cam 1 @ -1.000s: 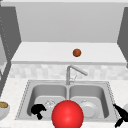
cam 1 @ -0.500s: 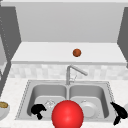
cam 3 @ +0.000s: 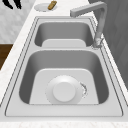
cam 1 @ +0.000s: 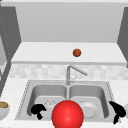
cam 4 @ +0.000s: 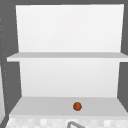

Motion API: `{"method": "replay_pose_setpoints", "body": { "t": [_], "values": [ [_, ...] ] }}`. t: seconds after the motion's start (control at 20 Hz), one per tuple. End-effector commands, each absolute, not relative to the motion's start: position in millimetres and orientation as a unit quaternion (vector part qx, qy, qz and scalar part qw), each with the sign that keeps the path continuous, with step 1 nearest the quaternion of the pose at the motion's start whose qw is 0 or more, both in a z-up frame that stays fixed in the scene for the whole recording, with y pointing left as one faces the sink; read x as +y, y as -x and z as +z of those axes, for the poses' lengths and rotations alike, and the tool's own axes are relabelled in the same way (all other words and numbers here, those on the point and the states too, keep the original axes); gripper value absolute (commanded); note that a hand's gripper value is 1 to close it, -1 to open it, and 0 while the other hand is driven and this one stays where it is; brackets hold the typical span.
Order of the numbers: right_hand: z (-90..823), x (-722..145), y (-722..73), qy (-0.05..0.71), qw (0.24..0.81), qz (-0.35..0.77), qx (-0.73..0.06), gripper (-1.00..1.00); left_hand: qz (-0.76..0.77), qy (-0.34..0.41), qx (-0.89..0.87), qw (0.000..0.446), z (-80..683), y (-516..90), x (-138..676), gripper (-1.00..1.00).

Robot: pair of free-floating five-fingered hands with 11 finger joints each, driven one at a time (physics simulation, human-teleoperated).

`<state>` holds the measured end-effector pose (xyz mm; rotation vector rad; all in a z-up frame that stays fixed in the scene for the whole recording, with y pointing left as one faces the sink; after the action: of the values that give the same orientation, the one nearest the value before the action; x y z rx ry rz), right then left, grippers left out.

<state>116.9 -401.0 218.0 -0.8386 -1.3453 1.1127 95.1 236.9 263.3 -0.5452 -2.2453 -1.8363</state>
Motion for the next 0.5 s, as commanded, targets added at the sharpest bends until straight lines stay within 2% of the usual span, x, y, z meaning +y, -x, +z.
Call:
{"method": "replay_pose_setpoints", "body": {
  "t": [0.0, 0.45],
  "values": [
    [220.8, -401.1, -116.9, 0.366, 0.566, 0.475, -0.566, -1.00, -0.619, 0.184, -0.757, 0.095, 263.3, -95.1, 236.9, 0.00],
    [236.6, -415.1, -116.6, 0.341, 0.562, 0.491, -0.572, -1.00, -0.619, 0.184, -0.757, 0.095, 263.3, -95.1, 236.9, 0.00]
  ]
}}
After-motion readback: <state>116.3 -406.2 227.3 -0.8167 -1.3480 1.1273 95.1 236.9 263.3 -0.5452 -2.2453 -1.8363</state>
